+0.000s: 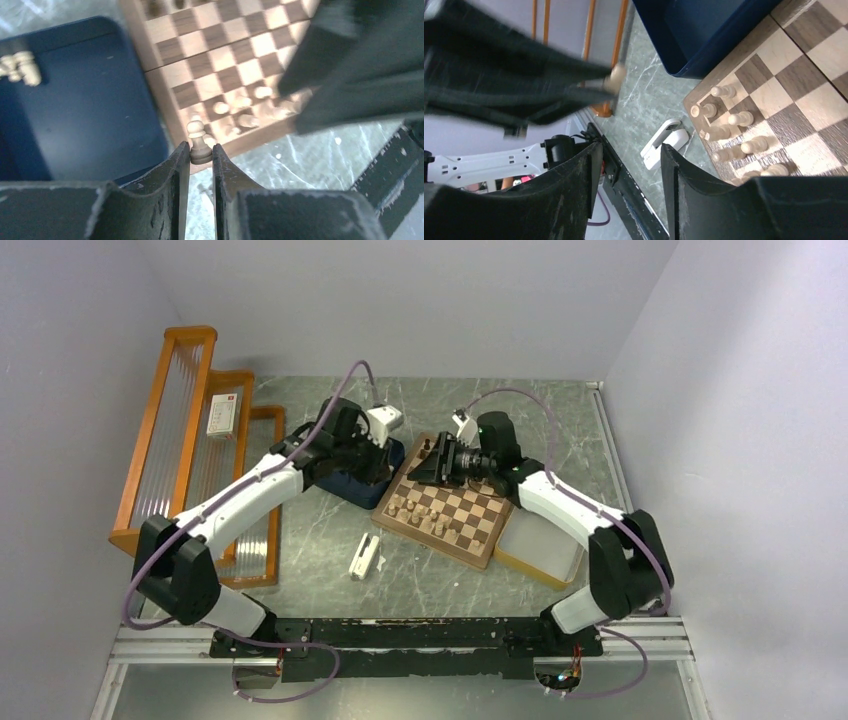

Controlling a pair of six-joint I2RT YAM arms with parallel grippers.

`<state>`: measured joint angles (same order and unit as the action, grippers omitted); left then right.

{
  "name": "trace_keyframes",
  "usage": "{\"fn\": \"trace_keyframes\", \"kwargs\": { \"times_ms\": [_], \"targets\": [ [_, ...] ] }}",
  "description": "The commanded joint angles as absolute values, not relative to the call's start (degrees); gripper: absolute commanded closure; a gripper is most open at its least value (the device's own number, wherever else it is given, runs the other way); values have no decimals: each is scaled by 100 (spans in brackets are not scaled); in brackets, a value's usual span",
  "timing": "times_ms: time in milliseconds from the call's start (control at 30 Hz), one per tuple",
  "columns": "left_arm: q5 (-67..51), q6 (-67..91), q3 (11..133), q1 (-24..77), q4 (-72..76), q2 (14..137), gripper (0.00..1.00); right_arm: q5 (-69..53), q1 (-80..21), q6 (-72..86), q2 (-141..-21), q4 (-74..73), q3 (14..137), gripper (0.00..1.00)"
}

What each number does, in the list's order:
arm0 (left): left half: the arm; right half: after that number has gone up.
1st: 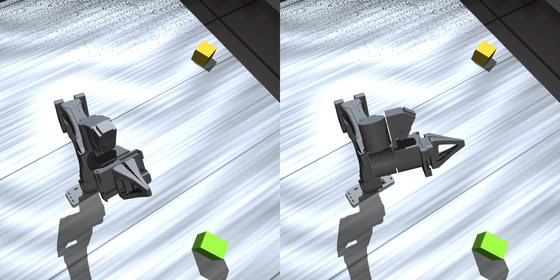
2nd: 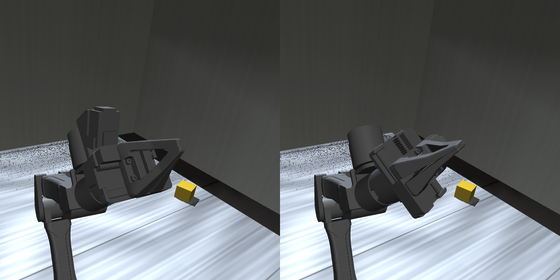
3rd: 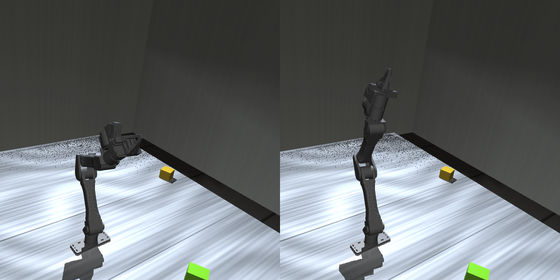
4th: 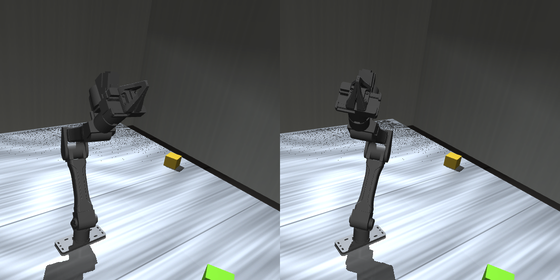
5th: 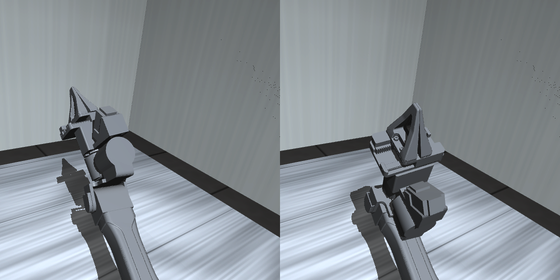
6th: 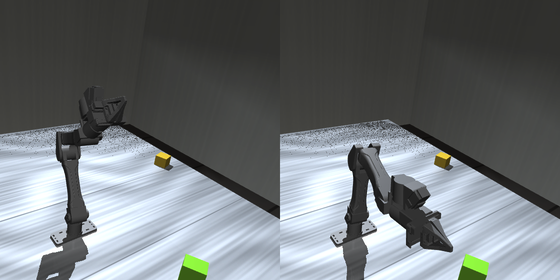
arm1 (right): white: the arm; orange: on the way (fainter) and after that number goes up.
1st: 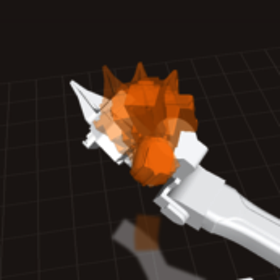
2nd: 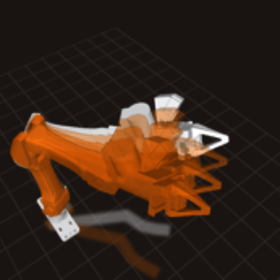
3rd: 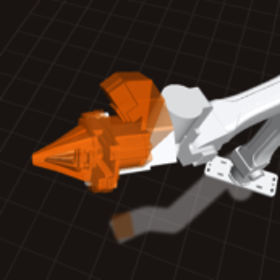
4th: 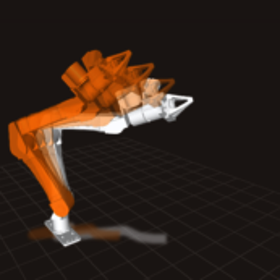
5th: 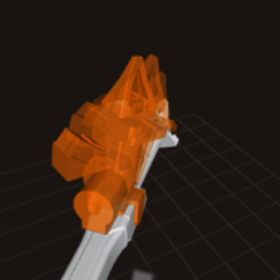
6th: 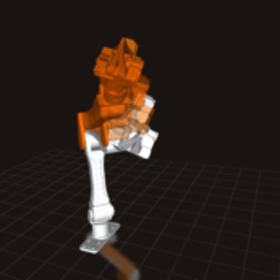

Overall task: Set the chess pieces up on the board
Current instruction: Place the chess piece on the chessboard.

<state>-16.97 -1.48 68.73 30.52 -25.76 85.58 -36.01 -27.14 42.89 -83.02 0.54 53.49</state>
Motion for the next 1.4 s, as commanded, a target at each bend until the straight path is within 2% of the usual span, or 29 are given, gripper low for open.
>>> {"fn": "trace_keyframes", "kwargs": {
  "times_ms": [0, 67, 333, 600, 933, 1133, 1367],
  "targets": [
    [-1898, -531, 6639, 3482, -2406, 8073, 84, -4454, -2751, 4626, -8734, 636, 5604, 53],
    [-1949, -565, 6494, 3554, -2277, 7958, 85, -4574, -2774, 4744, -8852, 860, 5595, 58],
    [-2118, -709, 6299, 3629, -2184, 8047, 86, -4995, -2836, 5242, -9249, 1687, 5329, 65],
    [-2227, -721, 6122, 3630, -1956, 7984, 86, -5055, -2856, 5292, -9424, 1740, 5361, 59],
    [-2436, -832, 6017, 3633, -1872, 7781, 86, -5277, -2911, 5735, -9504, 2290, 5217, 69],
    [-2287, -805, 5959, 3629, -1794, 7630, 86, -5038, -2912, 5375, -9504, 1591, 5361, 62],
    [-2382, -800, 5924, 3636, -1733, 7587, 85, -5138, -2909, 5848, -9484, 2223, 5154, 64]
  ]
}}
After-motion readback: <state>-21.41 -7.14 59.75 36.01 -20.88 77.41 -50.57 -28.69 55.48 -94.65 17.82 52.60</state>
